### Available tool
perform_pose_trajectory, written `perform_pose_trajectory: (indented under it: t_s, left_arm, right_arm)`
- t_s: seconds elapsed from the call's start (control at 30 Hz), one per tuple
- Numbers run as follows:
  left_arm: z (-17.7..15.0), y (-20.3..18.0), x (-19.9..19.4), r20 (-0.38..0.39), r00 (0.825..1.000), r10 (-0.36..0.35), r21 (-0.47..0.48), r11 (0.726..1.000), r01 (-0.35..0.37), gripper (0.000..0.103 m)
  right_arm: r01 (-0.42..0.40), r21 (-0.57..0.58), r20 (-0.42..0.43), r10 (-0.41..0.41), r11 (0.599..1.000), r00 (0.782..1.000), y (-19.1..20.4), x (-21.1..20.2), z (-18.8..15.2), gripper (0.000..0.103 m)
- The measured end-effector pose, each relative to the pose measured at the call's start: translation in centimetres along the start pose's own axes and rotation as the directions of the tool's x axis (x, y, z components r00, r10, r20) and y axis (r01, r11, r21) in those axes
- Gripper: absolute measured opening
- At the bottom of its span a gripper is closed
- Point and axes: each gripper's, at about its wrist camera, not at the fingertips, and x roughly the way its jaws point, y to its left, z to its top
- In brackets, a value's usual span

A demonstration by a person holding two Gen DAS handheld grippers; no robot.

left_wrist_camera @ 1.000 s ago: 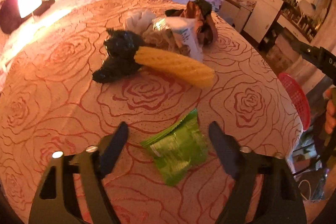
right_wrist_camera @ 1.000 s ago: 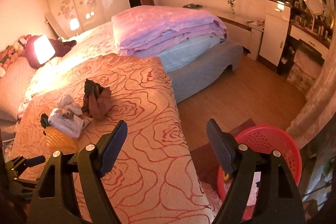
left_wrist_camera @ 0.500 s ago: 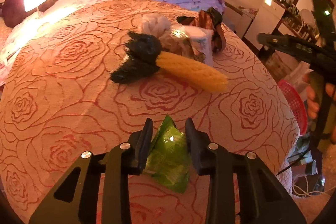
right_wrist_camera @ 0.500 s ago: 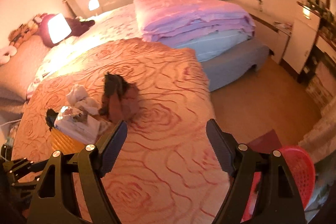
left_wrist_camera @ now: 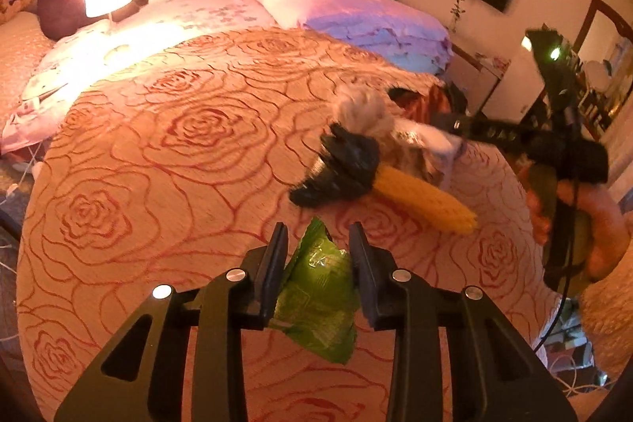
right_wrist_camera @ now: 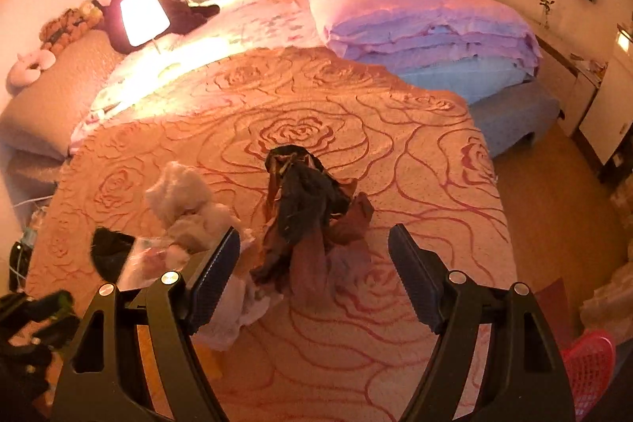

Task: Collect trash
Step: 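Grasp the green snack packet with the left tool while the right tool grasps the brown cloth, then carry the green packet and brown cloth over the red wastebasket with both tools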

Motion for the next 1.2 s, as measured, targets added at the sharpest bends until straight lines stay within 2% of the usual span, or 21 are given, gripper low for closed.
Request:
perform_pose_trajectory:
  t_s: [0.17, 0.3, 0.93, 1.2]
  left_arm:
    - [1.1, 0.5, -0.6, 0.034, 0.999, 0.019, 0.002, 1.000, -0.019, 0.031]
    - [1.9, 0.7, -0.7, 0.050, 0.999, 0.021, 0.003, 1.000, -0.022, 0.031]
    - [2.8, -1.9, -1.2, 0.084, 0.996, 0.020, 0.051, 0.998, -0.024, 0.031]
    - [3.3, -3.6, -0.9, 0.101, 0.995, -0.005, 0.086, 0.996, -0.003, 0.031]
  right_arm:
    - [-0.015, -0.004, -0.033, 0.015, 1.000, 0.999, 0.0, 1.3, 0.3, 0.051]
    - [-0.011, -0.007, -0.028, 0.011, 1.000, 1.000, -0.1, 1.0, 0.2, 0.040]
    - [-0.003, 0.087, 0.061, -0.002, 0.996, 0.998, -2.8, -5.5, -2.7, 0.034]
    - [0.041, 0.114, 0.122, -0.055, 0.993, 0.991, -4.2, -9.2, -4.8, 0.034]
